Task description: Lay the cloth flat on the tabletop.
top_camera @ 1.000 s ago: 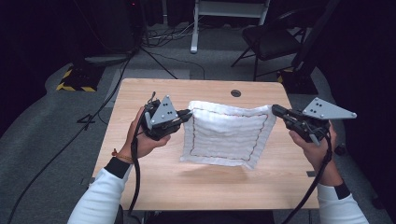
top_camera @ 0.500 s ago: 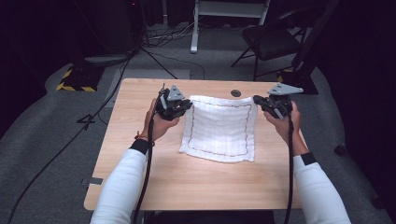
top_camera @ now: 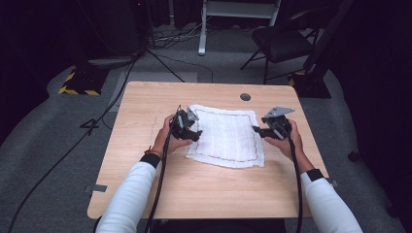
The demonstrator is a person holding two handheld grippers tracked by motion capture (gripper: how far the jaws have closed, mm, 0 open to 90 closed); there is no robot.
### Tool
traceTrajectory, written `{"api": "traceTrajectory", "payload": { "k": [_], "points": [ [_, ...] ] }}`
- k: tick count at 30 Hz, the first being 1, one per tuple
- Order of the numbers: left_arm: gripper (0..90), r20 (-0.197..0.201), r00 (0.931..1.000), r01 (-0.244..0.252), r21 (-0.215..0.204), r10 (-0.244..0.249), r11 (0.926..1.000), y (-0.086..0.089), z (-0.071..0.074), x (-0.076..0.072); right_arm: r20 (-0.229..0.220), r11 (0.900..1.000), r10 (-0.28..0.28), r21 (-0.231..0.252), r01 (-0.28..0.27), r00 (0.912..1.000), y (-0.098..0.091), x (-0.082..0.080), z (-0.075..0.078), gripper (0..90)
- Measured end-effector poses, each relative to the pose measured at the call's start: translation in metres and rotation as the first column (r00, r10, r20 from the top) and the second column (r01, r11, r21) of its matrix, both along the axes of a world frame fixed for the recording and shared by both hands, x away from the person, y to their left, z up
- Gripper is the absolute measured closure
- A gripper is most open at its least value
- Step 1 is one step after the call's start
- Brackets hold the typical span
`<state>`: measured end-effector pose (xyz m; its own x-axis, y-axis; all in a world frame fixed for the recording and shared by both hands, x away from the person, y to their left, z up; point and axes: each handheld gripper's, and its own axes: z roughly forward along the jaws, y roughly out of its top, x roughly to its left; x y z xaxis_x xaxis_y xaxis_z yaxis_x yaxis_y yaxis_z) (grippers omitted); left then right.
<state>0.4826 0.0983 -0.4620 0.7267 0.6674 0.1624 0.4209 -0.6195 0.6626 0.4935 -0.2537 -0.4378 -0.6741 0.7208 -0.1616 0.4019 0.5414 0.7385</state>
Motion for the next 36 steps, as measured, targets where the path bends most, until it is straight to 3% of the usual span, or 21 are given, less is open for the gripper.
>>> {"api": "traceTrajectory", "payload": {
  "k": [4, 6, 13, 18, 21, 25, 31, 36],
  "points": [
    [25.1, -0.021, 0.9985, 0.051, -0.007, -0.051, 0.9987, 0.002, -0.007, -0.019, -0.034, 0.9982, 0.058, 0.015, -0.057, 0.9977, -0.005, -0.023, -0.013, 41.1],
    [24.5, -0.027, 0.9968, 0.075, 0.008, -0.075, 0.9972, 0.001, -0.010, -0.028, -0.053, 0.9973, 0.072, 0.015, -0.071, 0.9960, -0.007, -0.032, -0.019, 38.6],
    [24.9, -0.064, 0.9892, 0.132, 0.003, -0.132, 0.9912, 0.005, -0.017, -0.050, -0.097, 0.9921, 0.115, -0.039, -0.119, 0.9887, -0.011, -0.058, -0.035, 36.3],
    [26.8, -0.102, 0.9855, 0.137, 0.009, -0.136, 0.9905, 0.008, -0.026, -0.059, -0.130, 0.9895, 0.114, -0.074, -0.124, 0.9849, -0.016, -0.068, -0.046, 34.8],
    [35.6, -0.127, 0.9824, 0.134, -0.036, -0.137, 0.9903, 0.011, -0.028, -0.061, -0.137, 0.9930, 0.101, -0.048, -0.108, 0.9854, -0.021, -0.071, -0.049, 35.0],
    [49.8, -0.157, 0.9737, 0.154, -0.079, -0.165, 0.9849, 0.014, -0.028, -0.064, -0.135, 0.9949, 0.090, -0.033, -0.095, 0.9867, -0.028, -0.076, -0.051, 35.1],
    [77.0, -0.139, 0.9623, 0.227, -0.061, -0.234, 0.9719, 0.012, -0.027, -0.073, -0.153, 0.9970, 0.077, 0.003, -0.078, 0.9852, -0.038, -0.082, -0.052, 35.8],
    [83.3, -0.149, 0.9549, 0.250, -0.061, -0.257, 0.9663, 0.012, -0.027, -0.080, -0.152, 0.9977, 0.067, 0.006, -0.067, 0.9860, -0.043, -0.090, -0.053, 36.3]
  ]
}}
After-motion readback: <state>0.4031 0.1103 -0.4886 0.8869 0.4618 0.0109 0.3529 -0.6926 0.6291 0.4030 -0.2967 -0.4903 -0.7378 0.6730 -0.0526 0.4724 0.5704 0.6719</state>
